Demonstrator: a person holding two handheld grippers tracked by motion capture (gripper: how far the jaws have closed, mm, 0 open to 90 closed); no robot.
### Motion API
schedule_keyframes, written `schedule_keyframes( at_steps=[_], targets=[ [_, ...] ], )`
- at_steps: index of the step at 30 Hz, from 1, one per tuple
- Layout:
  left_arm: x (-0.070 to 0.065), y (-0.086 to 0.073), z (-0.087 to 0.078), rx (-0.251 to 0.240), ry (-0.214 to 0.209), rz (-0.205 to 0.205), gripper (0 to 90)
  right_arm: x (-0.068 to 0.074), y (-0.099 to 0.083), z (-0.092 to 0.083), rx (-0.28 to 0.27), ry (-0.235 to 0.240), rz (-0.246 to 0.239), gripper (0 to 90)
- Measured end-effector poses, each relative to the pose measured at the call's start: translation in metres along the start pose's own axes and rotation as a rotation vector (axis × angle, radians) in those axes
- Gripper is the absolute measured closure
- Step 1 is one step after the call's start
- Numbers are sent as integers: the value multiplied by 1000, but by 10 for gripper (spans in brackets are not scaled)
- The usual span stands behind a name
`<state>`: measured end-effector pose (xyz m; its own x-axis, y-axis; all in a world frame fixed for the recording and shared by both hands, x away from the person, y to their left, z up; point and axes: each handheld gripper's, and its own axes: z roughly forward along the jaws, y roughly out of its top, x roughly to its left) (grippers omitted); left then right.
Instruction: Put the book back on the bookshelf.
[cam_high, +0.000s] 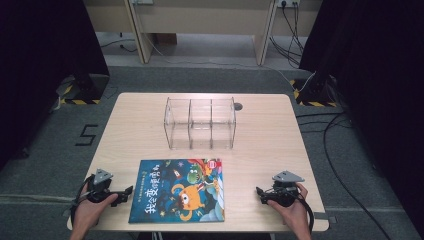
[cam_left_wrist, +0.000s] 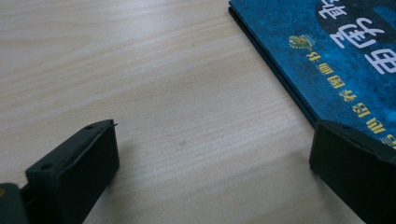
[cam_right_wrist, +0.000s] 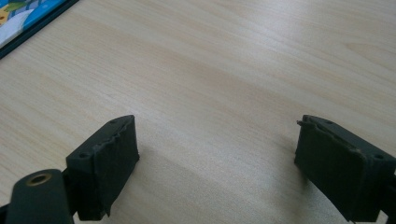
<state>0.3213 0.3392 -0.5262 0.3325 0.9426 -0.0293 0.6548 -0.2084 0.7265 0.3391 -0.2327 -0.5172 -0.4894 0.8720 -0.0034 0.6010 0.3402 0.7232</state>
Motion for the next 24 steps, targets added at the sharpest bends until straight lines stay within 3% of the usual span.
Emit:
schedule_keyframes(
  at_steps=[2,4,8,10,12,13,16,20,21,22,24],
  targets=[
    [0,0,-3,22,-15,8,10,-1,0,-1,-4,20,17,139],
    [-2,1,-7,40,-38,-8,27,-2,1,-2,-13,62,53,154],
    [-9,2,-14,67,-108,-28,88,1,2,-2,-15,111,77,165],
    [-11,3,-17,69,-129,-51,174,2,3,-2,-16,116,77,169],
    [-15,3,-21,74,-192,-113,164,7,5,-1,-14,153,76,181],
    [-15,3,-21,74,-192,-113,196,7,5,-1,-14,153,76,181],
    [-24,0,-24,76,-227,-108,245,15,10,4,-10,191,71,192],
    [-42,-1,-24,75,-257,-60,344,25,16,9,0,217,54,194],
    [-42,-1,-24,75,-257,-60,370,26,17,10,-1,221,52,194],
    [-53,0,-22,78,-257,-27,371,29,18,12,1,226,42,195],
    [-60,2,-22,93,-212,10,380,34,21,14,5,234,37,196]
  ],
)
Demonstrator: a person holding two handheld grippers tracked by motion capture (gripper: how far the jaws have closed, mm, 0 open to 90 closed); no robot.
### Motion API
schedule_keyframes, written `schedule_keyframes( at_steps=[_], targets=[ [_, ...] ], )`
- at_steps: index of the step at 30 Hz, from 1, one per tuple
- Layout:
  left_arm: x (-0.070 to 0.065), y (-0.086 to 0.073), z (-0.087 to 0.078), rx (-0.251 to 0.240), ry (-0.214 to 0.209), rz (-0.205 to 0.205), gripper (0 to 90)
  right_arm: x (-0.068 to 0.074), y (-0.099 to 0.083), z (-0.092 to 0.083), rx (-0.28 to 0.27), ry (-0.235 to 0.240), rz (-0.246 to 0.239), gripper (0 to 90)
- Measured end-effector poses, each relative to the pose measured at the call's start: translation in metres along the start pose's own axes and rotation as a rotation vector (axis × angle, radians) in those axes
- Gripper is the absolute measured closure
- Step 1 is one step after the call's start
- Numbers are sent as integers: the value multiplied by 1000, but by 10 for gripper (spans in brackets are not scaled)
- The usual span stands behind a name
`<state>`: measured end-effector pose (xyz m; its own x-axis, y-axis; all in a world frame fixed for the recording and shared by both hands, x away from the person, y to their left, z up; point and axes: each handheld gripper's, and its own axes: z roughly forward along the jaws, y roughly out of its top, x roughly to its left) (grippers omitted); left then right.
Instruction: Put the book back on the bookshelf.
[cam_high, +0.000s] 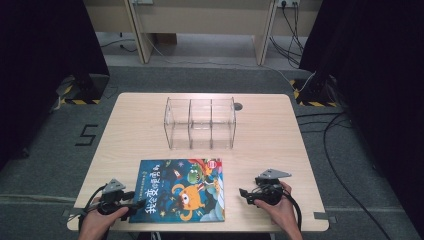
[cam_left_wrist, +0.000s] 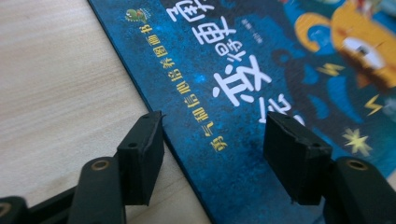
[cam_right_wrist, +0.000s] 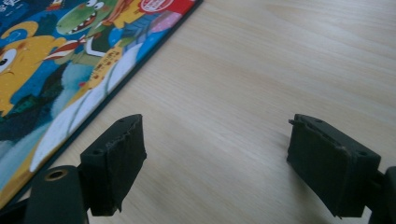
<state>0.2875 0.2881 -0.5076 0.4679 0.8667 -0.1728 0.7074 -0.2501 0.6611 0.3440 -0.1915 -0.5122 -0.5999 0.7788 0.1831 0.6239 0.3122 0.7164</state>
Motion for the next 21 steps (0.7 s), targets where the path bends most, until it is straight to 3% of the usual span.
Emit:
schedule_keyframes(
  at_steps=[6,9,10,16,21],
  targets=[
    [-4,2,3,-5,1,6,375,10,5,9,-1,54,4,197],
    [-7,3,5,-3,-4,15,375,12,7,12,-6,58,2,197],
    [-13,6,8,6,-20,35,374,14,8,14,-4,70,12,197],
    [-32,14,18,29,-38,61,370,15,8,14,-3,86,20,203],
    [-50,19,27,31,-87,88,386,13,9,13,0,103,50,217]
  ],
)
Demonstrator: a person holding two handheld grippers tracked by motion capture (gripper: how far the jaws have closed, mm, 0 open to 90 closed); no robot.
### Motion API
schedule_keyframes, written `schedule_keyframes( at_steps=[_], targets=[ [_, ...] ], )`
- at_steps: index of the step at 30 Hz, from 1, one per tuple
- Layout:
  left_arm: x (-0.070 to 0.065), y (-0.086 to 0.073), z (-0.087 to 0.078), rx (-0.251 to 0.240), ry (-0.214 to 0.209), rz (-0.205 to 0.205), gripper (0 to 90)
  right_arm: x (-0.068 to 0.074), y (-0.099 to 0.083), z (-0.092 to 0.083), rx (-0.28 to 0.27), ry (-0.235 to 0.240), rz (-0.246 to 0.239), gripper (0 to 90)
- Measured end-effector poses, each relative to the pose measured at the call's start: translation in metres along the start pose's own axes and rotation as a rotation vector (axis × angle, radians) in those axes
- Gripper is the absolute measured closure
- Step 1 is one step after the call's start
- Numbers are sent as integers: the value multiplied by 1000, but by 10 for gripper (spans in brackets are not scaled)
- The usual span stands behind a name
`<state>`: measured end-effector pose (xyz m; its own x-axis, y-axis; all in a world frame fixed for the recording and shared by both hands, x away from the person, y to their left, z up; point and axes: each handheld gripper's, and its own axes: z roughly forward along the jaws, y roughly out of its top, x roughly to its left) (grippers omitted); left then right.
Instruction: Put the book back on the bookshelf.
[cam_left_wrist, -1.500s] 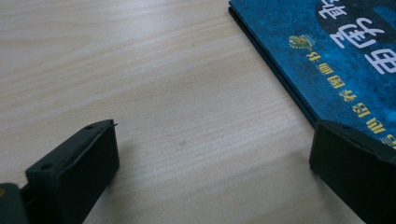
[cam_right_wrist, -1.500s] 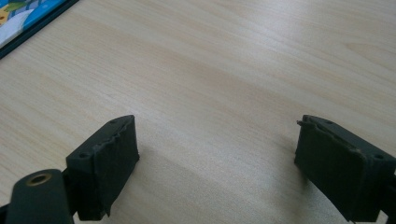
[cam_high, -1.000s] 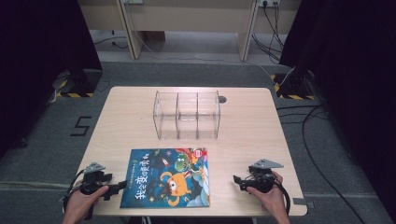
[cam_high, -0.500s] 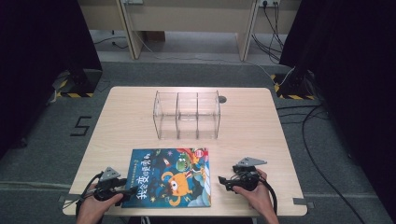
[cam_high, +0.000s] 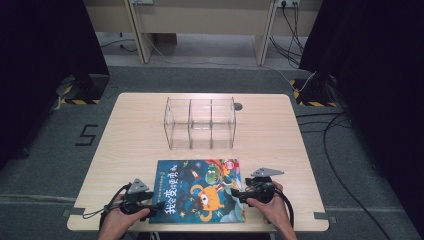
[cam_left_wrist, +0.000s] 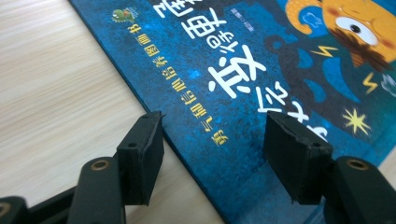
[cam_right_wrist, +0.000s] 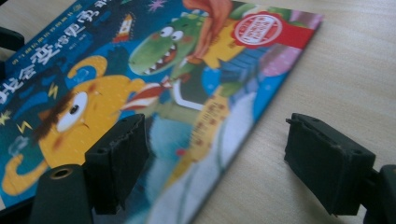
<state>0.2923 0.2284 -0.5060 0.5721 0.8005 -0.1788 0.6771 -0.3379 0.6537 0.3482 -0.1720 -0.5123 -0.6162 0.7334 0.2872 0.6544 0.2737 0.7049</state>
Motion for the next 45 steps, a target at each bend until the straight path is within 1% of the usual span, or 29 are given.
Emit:
schedule_keyframes(
  at_steps=[1,2,3,4,5,7,8,10,13,15,18,20,22,23,25,26,27,29,31,32,33,34,37,39,40,42,43,44,45],
  targets=[
    [-6,1,2,1,-19,12,393,-1,0,0,-5,7,14,204],
    [-10,1,4,0,-17,18,393,-1,0,0,-9,8,28,182],
    [-13,1,5,-3,-11,24,389,-1,0,0,-11,-4,51,182],
    [-15,1,6,-7,-10,27,377,-3,1,-1,-16,-5,74,180],
    [-16,1,6,-9,-9,28,371,-5,1,-2,-22,4,109,181],
    [-15,0,6,-9,-16,33,371,-10,2,-3,-53,41,217,179],
    [-15,0,6,-10,-15,34,371,-12,2,-3,-66,52,254,178],
    [-15,0,6,-14,-16,38,369,-15,1,-3,-83,74,309,178],
    [-15,1,7,-12,-20,43,364,-19,-1,-5,-101,106,355,192],
    [-16,1,7,-14,-19,48,354,-20,-2,-6,-98,115,358,204],
    [-17,0,7,-15,-21,53,340,-21,-2,-6,-95,117,367,213],
    [-17,0,7,-17,-23,54,320,-22,-2,-7,-91,127,387,220],
    [-17,0,8,-17,-28,61,300,-24,-3,-8,-98,143,425,241],
    [-17,0,8,-16,-29,63,300,-24,-3,-8,-98,143,425,241],
    [-16,-1,8,-21,-36,65,295,-24,-4,-10,-83,145,400,254],
    [-16,-1,8,-21,-36,65,296,-24,-4,-10,-83,145,400,254],
    [-14,-1,8,-32,-29,56,296,-27,-5,-11,-71,175,412,273],
    [-12,-2,8,-40,-16,50,281,-27,-6,-12,-61,187,412,287],
    [-12,-2,8,-43,-16,49,274,-26,-6,-12,-50,197,415,307],
    [-12,-2,8,-44,-14,50,274,-27,-7,-12,-52,201,422,307],
    [-12,-2,8,-45,-15,50,273,-29,-7,-13,-59,213,450,307],
    [-12,-3,8,-46,-14,51,272,-29,-8,-13,-69,221,462,312],
    [-12,-2,8,-43,-17,55,272,-29,-9,-13,-68,219,471,315],
    [-12,-2,8,-45,-17,52,277,-30,-12,-13,-85,232,509,319],
    [-12,-3,8,-48,-17,51,276,-30,-13,-13,-90,239,520,326],
    [-10,-3,8,-51,-31,48,276,-30,-15,-13,-95,257,536,336],
    [-9,-3,8,-60,-74,30,304,-28,-17,-8,-103,305,550,448],
    [-9,-3,9,-64,-84,25,318,-26,-16,-6,-108,325,548,458],
    [-9,-3,9,-64,-84,25,322,-24,-15,-5,-111,344,548,506]
  ],
)
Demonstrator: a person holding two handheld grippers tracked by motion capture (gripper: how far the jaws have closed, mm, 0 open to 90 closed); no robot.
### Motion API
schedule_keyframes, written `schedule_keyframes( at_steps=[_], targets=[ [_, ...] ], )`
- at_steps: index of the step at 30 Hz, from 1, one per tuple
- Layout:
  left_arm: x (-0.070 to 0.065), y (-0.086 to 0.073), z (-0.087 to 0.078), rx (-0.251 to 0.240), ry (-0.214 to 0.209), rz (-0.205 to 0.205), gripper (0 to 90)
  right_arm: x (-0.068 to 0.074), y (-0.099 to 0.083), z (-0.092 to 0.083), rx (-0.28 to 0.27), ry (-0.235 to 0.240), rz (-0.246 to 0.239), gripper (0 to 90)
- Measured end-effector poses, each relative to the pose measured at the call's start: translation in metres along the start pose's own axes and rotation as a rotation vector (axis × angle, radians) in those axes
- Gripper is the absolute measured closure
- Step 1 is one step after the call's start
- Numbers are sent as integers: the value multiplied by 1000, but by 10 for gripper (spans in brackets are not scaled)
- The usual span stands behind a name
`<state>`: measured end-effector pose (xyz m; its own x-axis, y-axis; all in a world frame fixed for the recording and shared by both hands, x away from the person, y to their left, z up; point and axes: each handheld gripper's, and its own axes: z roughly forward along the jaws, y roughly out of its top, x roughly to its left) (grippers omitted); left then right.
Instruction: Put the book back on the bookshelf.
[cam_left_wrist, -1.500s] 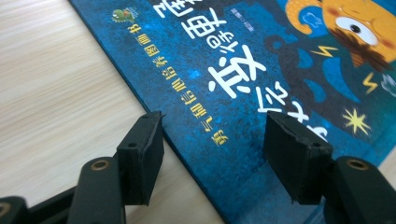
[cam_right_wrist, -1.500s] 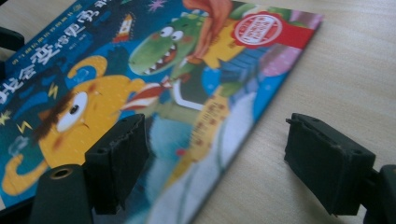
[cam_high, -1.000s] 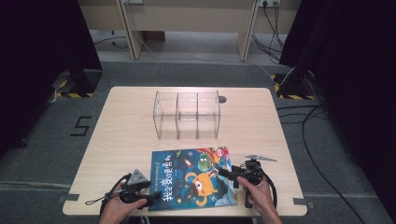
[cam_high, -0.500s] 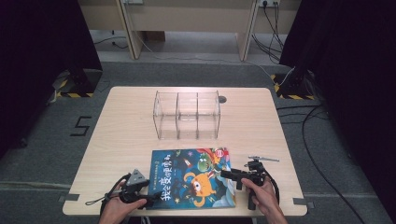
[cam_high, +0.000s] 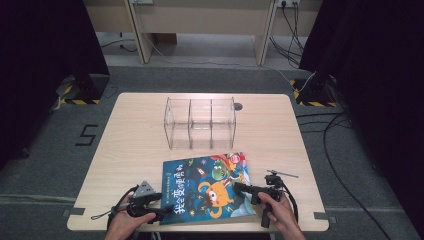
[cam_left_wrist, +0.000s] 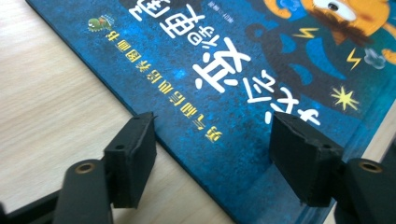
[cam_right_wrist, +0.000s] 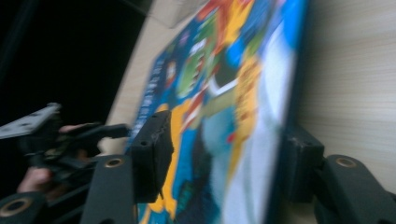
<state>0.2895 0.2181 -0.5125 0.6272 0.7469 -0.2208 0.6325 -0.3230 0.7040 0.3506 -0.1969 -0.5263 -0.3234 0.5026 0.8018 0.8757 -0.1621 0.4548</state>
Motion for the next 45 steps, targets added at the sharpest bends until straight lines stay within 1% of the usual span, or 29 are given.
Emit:
schedule_keyframes(
  at_steps=[1,2,3,5,7,9,10,11,12,13,14,15,18,20,21,23,25,26,28,31,33,34,36,38,39,41,42,43,45],
  targets=[
    [1,0,0,-2,-10,-15,322,0,0,0,0,0,0,506],
    [3,0,-1,-5,-22,-29,323,4,1,-1,-3,12,-36,604],
    [6,0,-2,-12,-27,-43,353,11,3,-4,9,2,-126,589],
    [6,0,-2,-9,-26,-40,355,19,3,-5,59,-34,-200,562],
    [6,0,-2,-9,-27,-39,353,17,4,-5,72,-28,-222,561],
    [5,1,-1,-7,-12,-29,352,14,4,-4,82,-24,-224,555],
    [4,1,0,-11,-8,-32,343,12,4,-4,92,-20,-255,550],
    [4,1,0,-11,-8,-32,342,12,4,-4,92,-20,-255,550],
    [5,0,0,-15,-18,-40,341,13,4,-5,78,-4,-299,550],
    [5,0,0,-15,-18,-40,340,13,4,-5,78,-4,-299,550],
    [5,1,0,-15,-18,-40,339,15,4,-5,67,-3,-330,547],
    [5,1,0,-14,-15,-36,339,15,4,-5,67,-3,-330,547],
    [4,0,0,-18,-16,-34,324,15,2,-6,60,-6,-368,541],
    [6,-1,-1,-29,-21,-60,294,18,0,-8,41,-6,-408,540],
    [6,-1,-1,-29,-21,-60,280,18,0,-8,41,-6,-408,540],
    [7,-3,-1,-40,-35,-72,273,22,-3,-11,12,0,-463,539],
    [8,-3,-2,-42,-42,-74,256,23,-4,-11,7,0,-471,538],
    [6,-3,-1,-38,-60,-73,225,24,-6,-13,-14,5,-508,538],
    [5,-4,-1,-43,-75,-75,214,26,-7,-14,-29,14,-537,538],
    [5,-5,0,-54,-95,-86,210,28,-9,-15,-44,19,-565,538],
    [3,-6,1,-63,-94,-87,206,28,-9,-16,-48,16,-579,538],
    [3,-7,1,-73,-110,-97,206,29,-9,-16,-52,18,-588,538],
    [1,-8,3,-90,-133,-114,207,31,-11,-18,-80,33,-651,538],
    [0,-9,4,-97,-146,-113,204,31,-12,-18,-86,35,-660,539],
    [0,-9,5,-101,-150,-116,205,31,-12,-19,-96,45,-682,539],
    [1,-8,6,-106,-154,-119,207,31,-12,-20,-98,42,-685,538],
    [1,-8,8,-121,-173,-134,208,31,-13,-20,-106,45,-697,539],
    [1,-8,8,-121,-173,-134,210,31,-13,-20,-106,45,-697,539],
    [2,-9,9,-131,-202,-153,220,32,-13,-21,-118,55,-727,539]
  ],
)
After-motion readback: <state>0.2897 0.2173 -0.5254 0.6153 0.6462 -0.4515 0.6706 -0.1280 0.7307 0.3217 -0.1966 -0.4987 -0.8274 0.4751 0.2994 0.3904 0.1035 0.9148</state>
